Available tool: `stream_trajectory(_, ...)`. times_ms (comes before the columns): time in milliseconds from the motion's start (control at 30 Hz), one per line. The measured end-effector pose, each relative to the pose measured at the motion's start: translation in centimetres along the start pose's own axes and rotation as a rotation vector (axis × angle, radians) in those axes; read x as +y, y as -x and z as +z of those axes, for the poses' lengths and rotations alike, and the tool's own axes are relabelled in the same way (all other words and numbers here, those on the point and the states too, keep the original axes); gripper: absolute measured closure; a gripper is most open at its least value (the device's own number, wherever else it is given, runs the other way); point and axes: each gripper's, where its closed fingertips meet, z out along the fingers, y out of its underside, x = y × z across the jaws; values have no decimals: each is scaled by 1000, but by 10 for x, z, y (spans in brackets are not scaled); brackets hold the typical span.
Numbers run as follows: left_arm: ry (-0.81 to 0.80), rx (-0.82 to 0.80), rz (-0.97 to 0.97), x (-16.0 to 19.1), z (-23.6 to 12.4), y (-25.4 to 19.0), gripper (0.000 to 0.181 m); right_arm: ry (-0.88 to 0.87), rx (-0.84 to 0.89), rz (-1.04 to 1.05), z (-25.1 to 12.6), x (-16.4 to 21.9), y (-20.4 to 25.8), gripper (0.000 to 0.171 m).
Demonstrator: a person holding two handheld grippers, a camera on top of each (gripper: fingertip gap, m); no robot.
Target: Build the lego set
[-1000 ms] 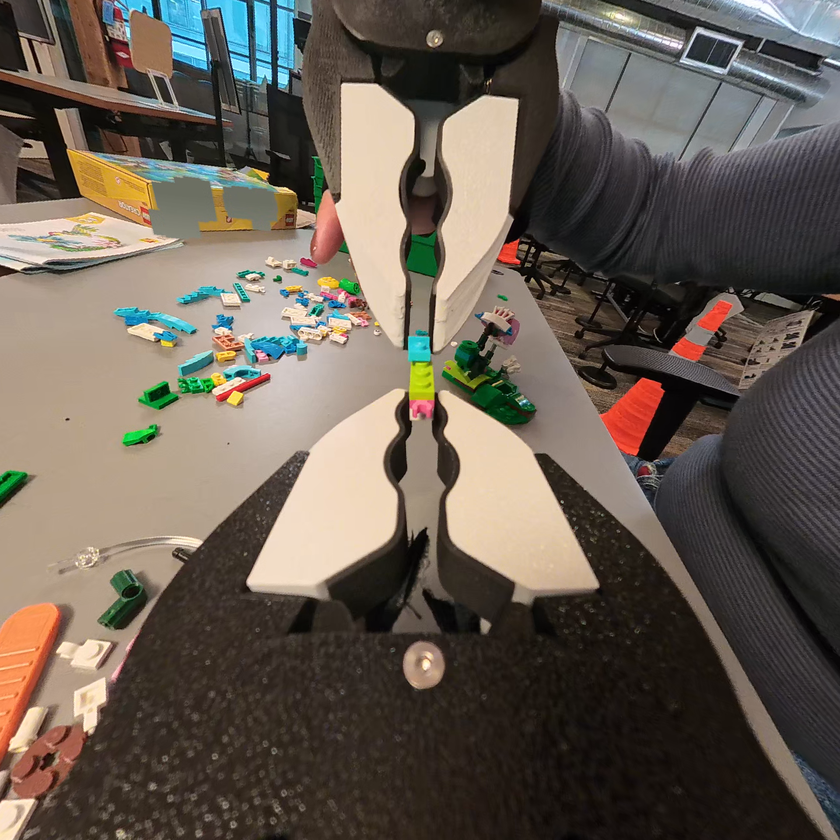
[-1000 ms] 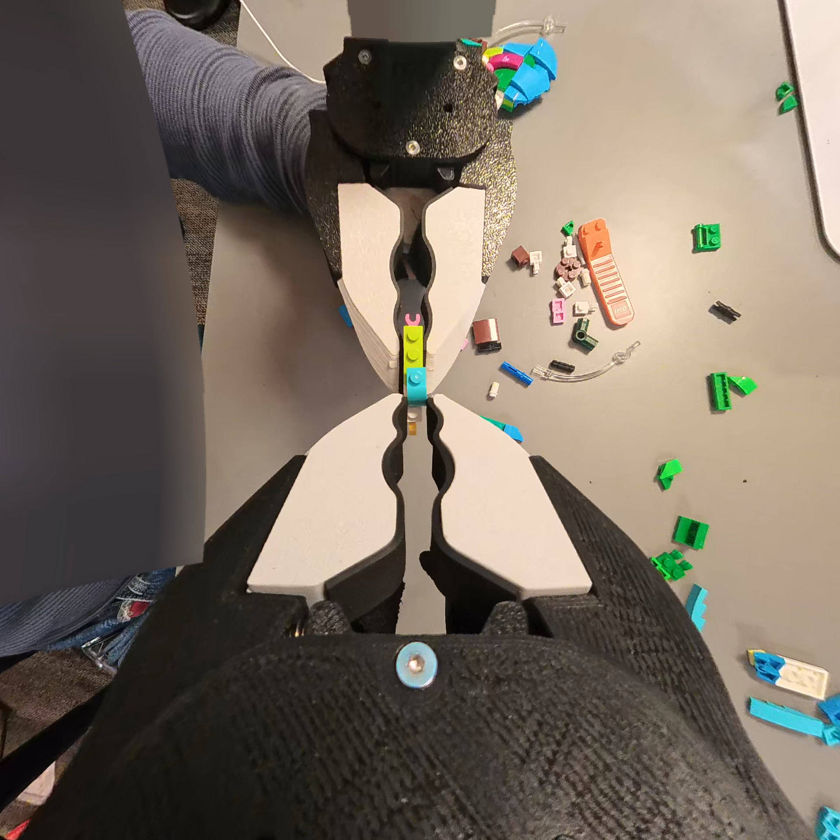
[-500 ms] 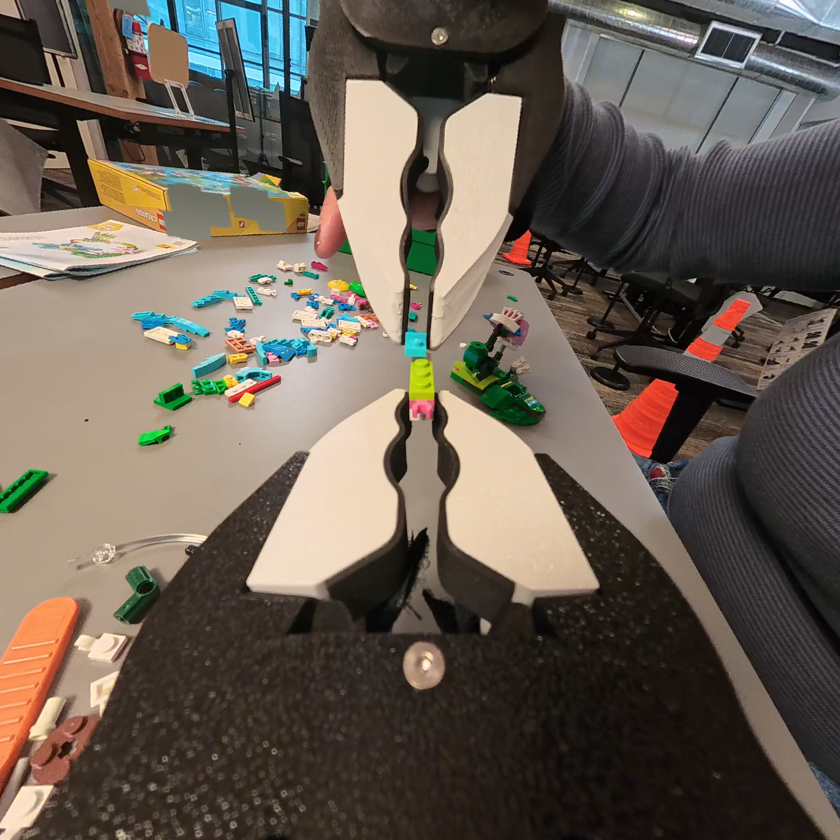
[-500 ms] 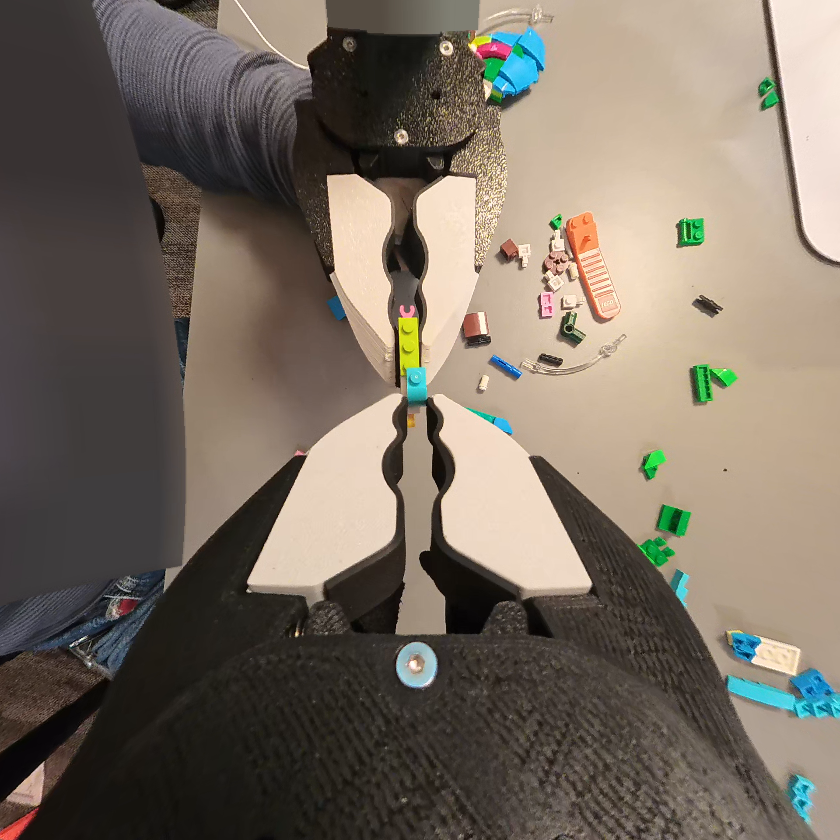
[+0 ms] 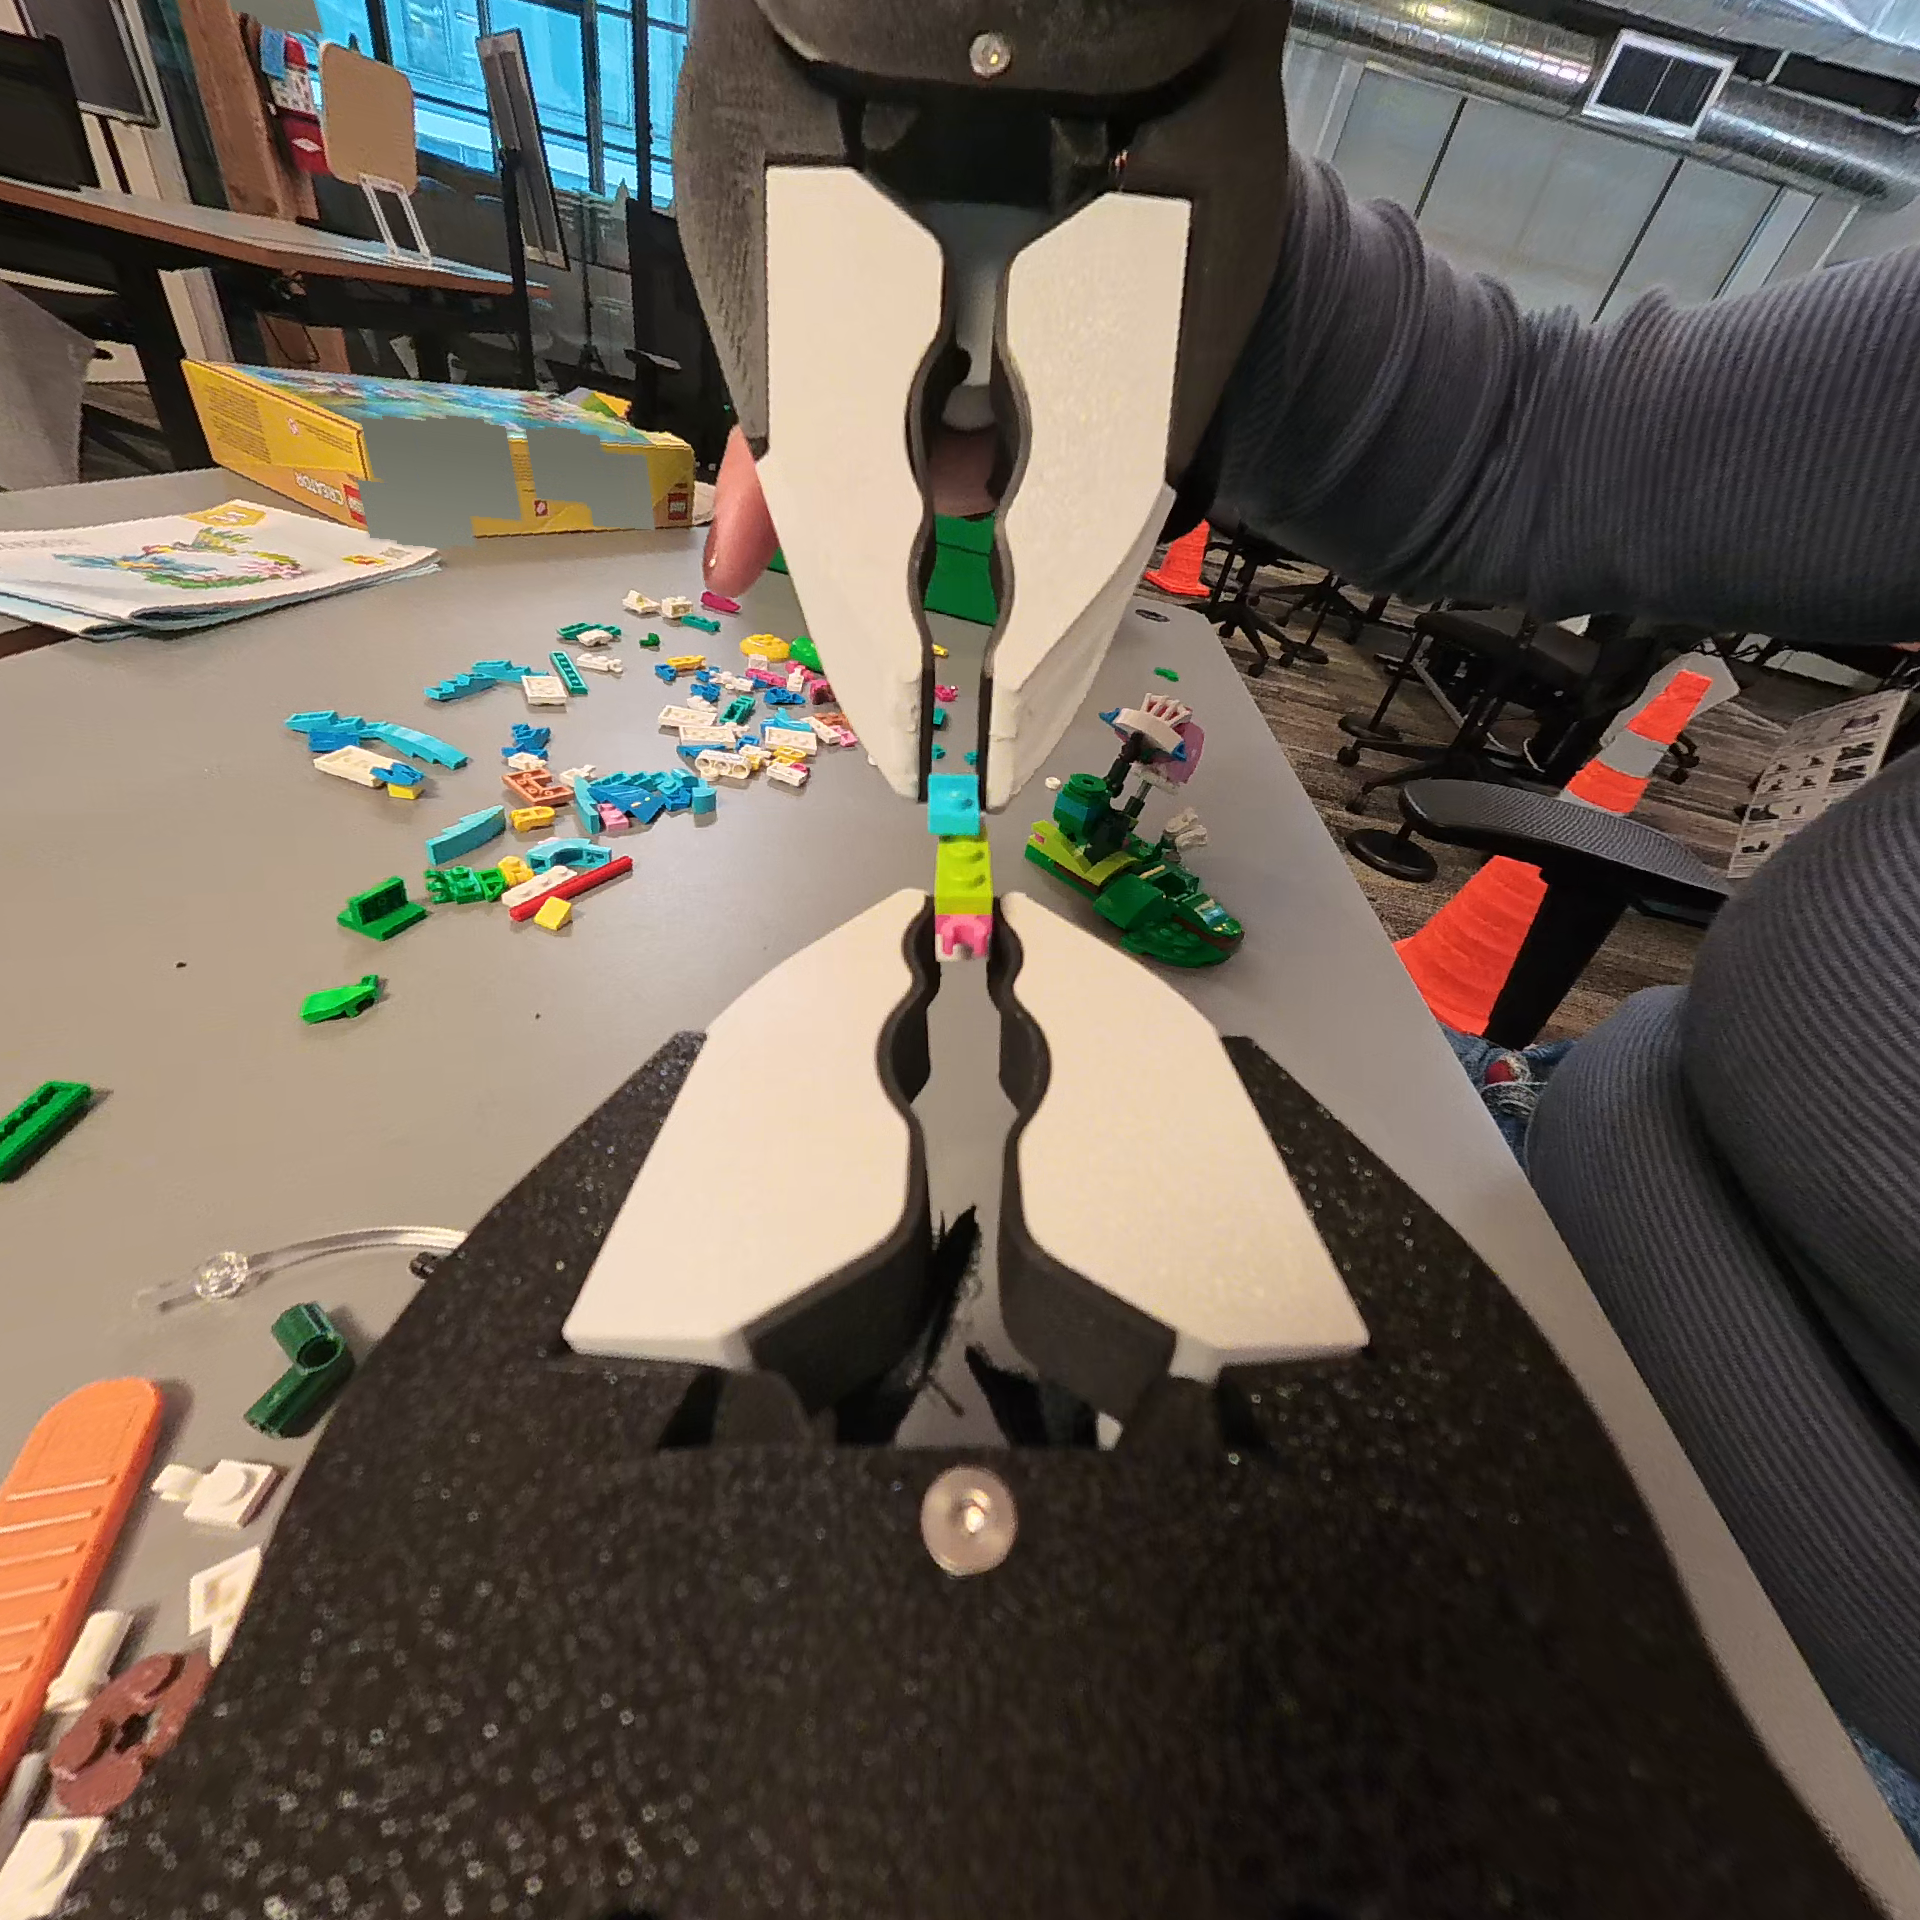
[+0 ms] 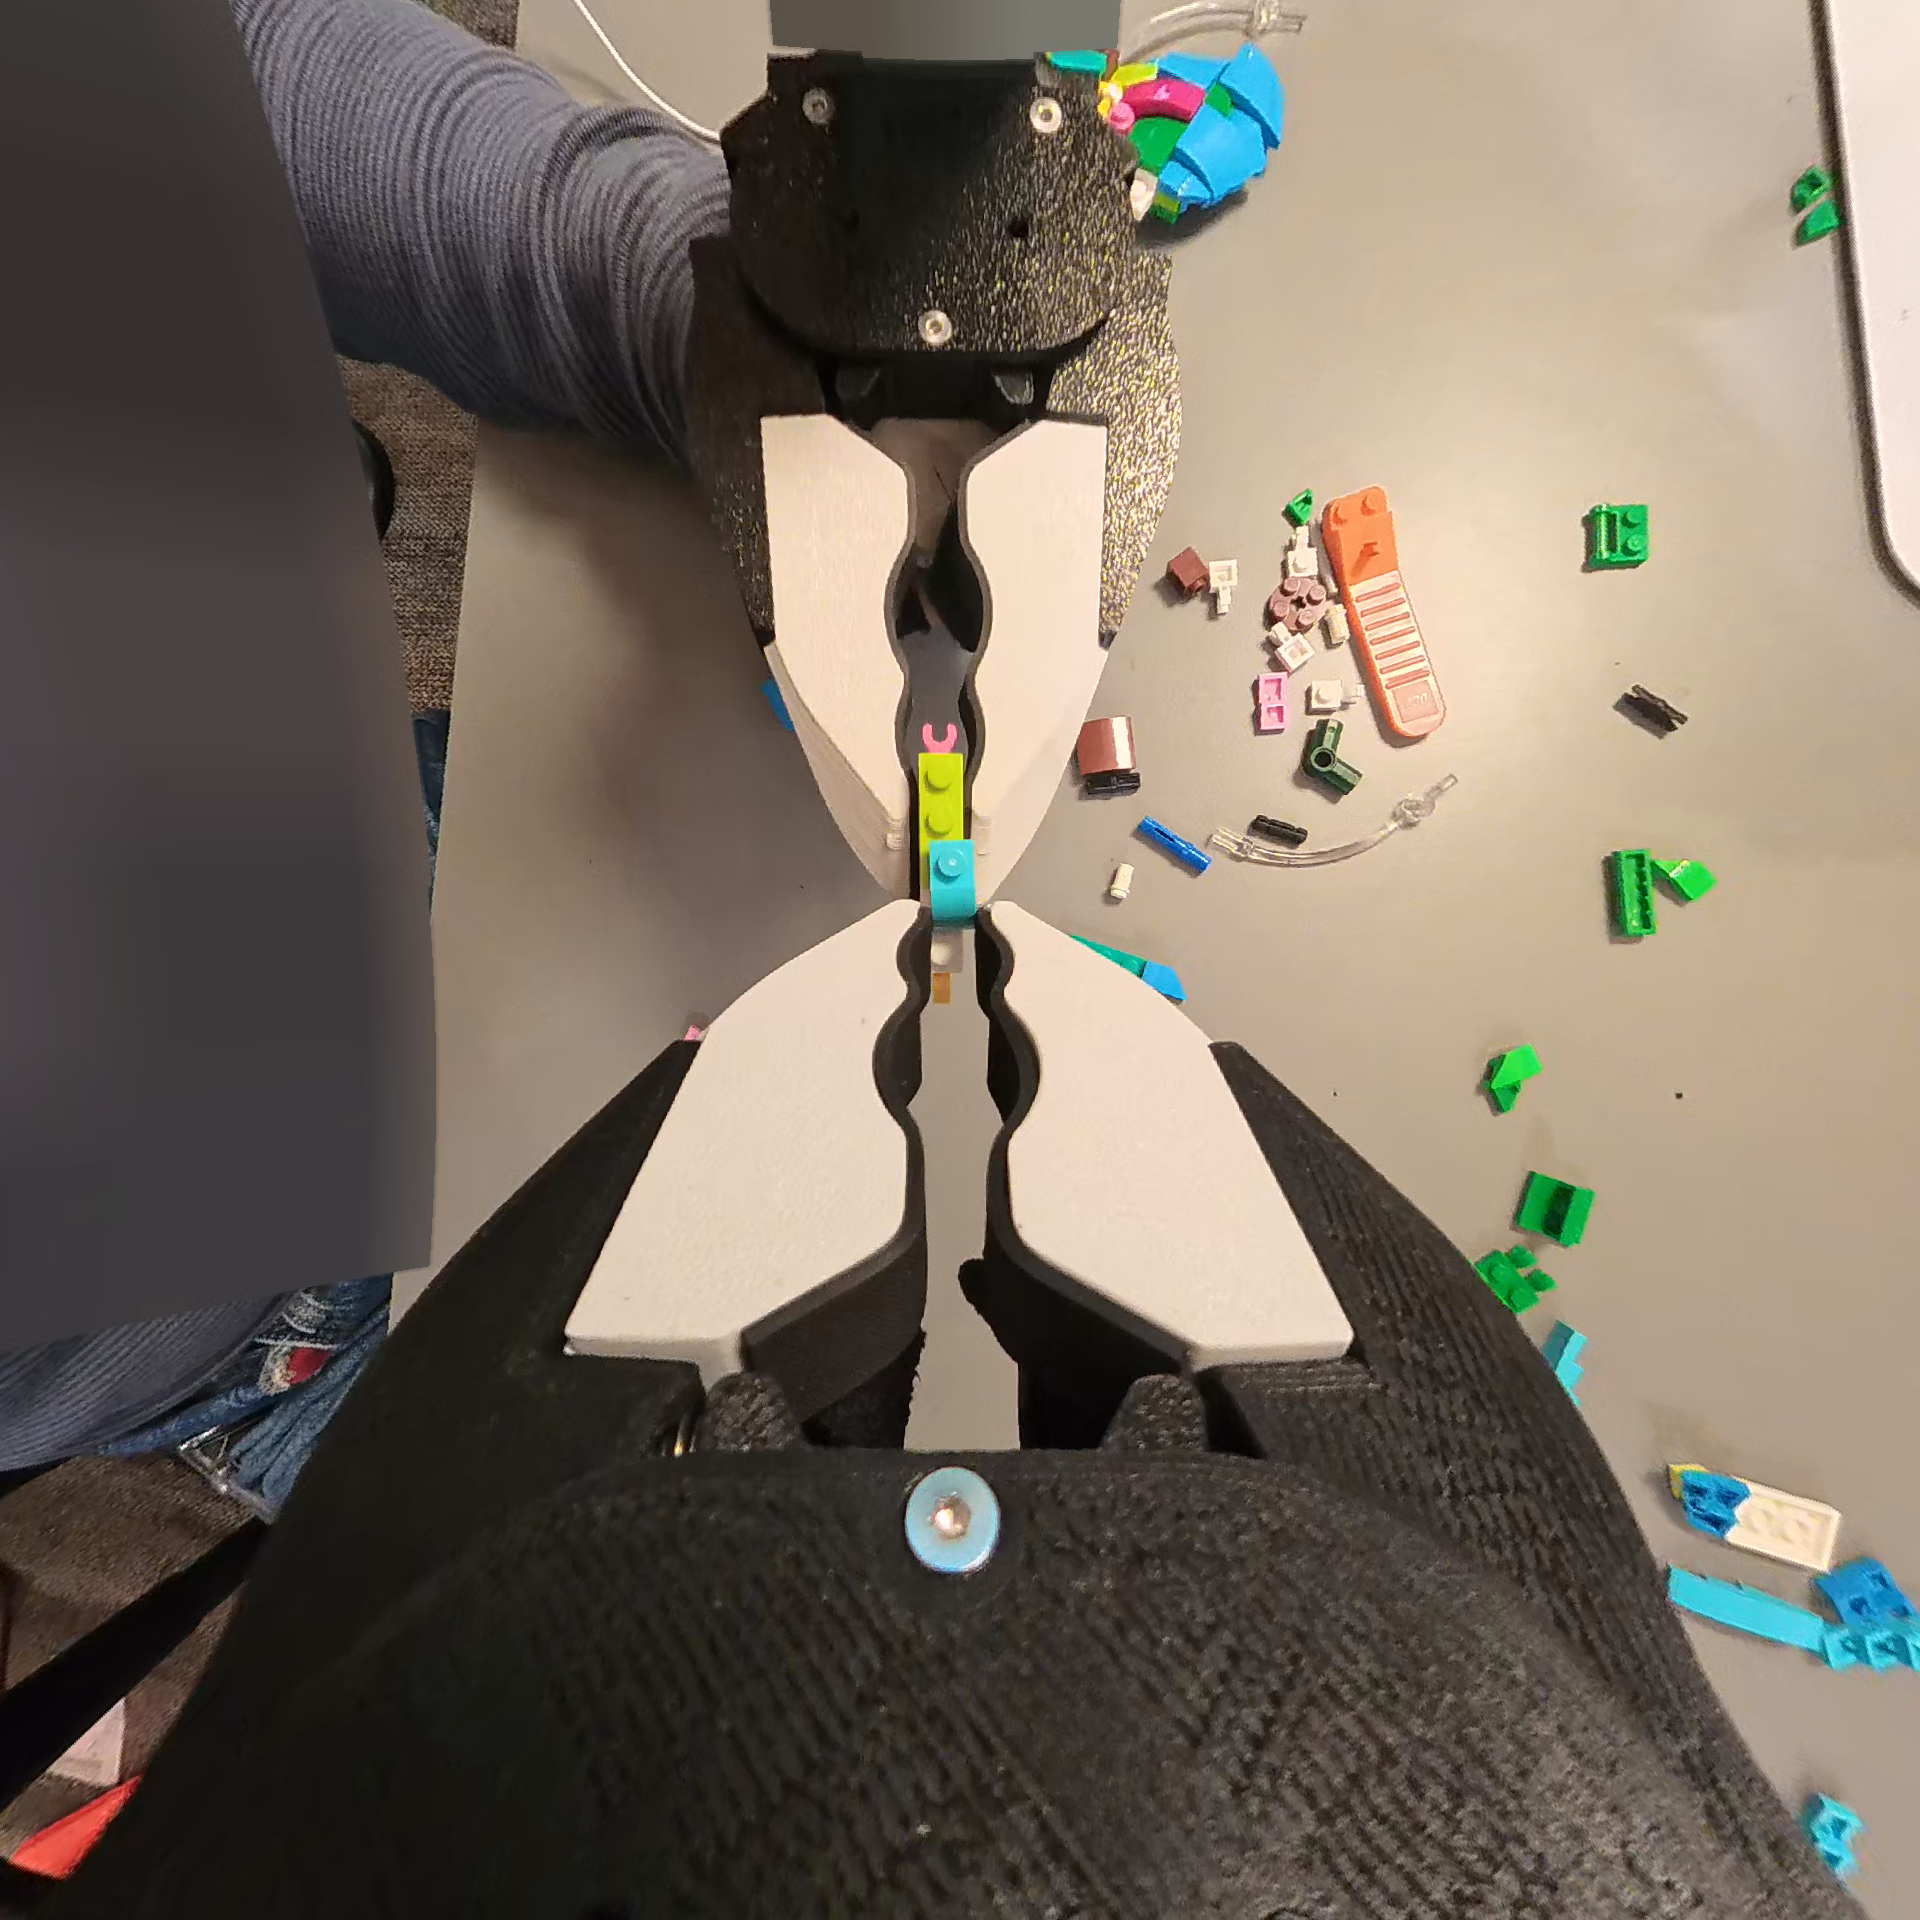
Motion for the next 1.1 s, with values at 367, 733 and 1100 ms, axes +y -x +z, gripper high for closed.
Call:
stream_trajectory(367,10,-2,16,2,1,-1,173,20,-11,-9,1,3,3,165)
stream_trajectory(733,-2,-1,26,0,0,-1,173,9,-5,-24,-1,0,5,164)
stream_trajectory(1100,-3,4,30,0,1,-2,173,9,-1,-26,-2,0,4,162)
